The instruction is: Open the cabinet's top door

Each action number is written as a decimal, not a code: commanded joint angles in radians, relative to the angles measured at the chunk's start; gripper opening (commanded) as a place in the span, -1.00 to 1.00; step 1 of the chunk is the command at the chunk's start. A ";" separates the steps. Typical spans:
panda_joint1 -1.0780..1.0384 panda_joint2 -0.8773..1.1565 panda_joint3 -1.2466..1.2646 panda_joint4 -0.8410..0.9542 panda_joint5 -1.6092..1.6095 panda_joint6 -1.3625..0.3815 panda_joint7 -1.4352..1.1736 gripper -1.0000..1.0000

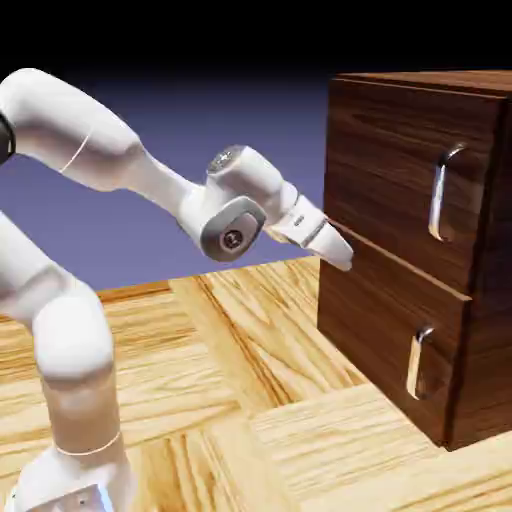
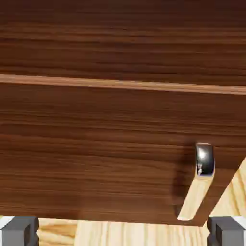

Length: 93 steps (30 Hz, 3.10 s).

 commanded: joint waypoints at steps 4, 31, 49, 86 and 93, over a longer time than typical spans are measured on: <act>0.066 -0.020 -0.070 0.034 -0.174 -0.011 -0.061 0.00; 0.511 -0.158 -0.544 0.263 -1.348 -0.088 -0.474 0.00; 0.808 -0.250 -0.860 0.416 -2.131 -0.138 -0.750 0.00; 0.769 -0.050 -0.873 0.471 -2.780 -0.273 -0.634 -1.00; 0.515 0.015 -0.643 0.415 -2.779 -0.275 -0.494 -1.00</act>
